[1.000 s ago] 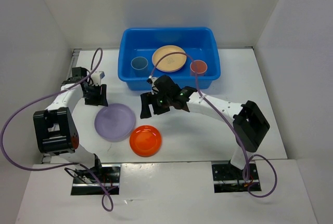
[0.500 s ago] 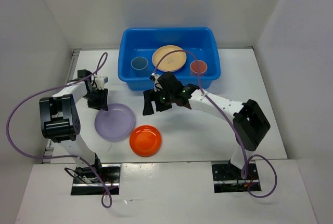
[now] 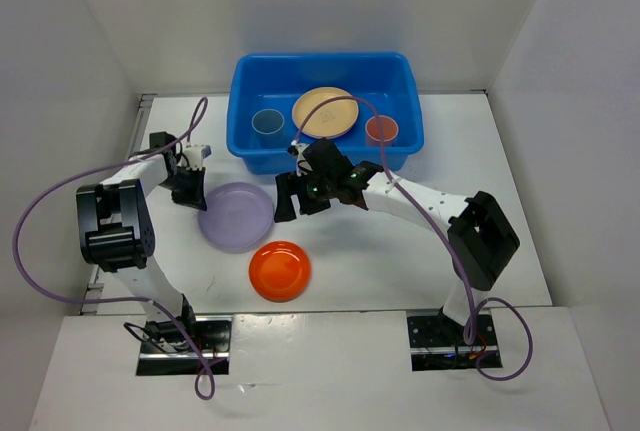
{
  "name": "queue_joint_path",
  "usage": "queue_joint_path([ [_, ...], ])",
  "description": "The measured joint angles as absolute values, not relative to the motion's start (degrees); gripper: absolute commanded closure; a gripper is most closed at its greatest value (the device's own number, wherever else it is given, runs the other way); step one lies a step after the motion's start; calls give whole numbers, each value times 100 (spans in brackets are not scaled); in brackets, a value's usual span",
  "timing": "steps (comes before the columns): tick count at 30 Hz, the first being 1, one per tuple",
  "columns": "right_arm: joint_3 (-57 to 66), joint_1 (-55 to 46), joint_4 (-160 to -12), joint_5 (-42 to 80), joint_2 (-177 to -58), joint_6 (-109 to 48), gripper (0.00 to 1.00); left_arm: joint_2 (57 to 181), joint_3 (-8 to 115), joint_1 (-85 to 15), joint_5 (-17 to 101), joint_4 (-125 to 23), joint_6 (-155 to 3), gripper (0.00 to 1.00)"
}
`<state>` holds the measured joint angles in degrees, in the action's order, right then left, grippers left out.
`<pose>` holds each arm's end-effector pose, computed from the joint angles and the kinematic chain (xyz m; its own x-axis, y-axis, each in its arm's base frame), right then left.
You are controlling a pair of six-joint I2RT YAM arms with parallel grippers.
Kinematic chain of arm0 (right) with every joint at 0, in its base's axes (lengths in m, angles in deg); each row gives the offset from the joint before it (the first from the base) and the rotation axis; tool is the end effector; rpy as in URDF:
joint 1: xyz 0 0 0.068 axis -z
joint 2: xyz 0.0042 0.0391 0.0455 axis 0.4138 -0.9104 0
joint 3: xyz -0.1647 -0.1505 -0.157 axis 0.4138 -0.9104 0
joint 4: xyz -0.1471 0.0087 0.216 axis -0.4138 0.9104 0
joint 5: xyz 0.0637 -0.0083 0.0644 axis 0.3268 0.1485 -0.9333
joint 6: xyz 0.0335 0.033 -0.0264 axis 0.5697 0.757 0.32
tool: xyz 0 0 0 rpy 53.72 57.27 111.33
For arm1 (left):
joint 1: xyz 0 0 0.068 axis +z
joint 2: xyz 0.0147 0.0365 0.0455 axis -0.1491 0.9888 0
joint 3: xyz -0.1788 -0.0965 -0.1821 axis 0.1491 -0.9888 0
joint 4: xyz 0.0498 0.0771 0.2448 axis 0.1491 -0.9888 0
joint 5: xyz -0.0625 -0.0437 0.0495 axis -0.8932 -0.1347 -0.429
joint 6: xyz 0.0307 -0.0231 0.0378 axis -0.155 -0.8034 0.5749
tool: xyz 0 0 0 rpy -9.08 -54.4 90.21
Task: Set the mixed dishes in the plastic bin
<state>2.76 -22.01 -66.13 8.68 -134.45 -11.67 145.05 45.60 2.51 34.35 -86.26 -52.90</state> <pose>0.2548 0.2841 0.2530 -0.7997 -0.2456 -0.5479 -0.5507 0.6635 0.5064 0.3358 0.0558 0.1703 -0.9231 0.0215 -0.3839 0.1002 0.9774 -0.1862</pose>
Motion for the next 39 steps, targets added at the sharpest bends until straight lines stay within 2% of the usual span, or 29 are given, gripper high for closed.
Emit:
queue_joint_path([
  [1,276,-2201,-6611,879,-13445,-1167,14,14505,4573,251,3365,-8637,-5295,100],
  [9,276,-2201,-6600,979,-13445,-1165,14,14452,4711,251,3167,-8873,-5264,100],
  [21,276,-2169,-6399,1335,-13292,-1119,14,13718,4818,247,2749,-9102,-5249,100],
  [26,266,-1854,-6255,1595,-12487,-929,14,13430,4820,247,2292,-9214,-5251,100],
  [34,-6,-584,-6406,1995,-10066,-453,14,12846,4826,-6,1573,-9533,-5310,100],
  [39,-3,-416,-6469,2017,-9718,-359,14,12708,5163,-465,1328,-9922,-5587,100],
])
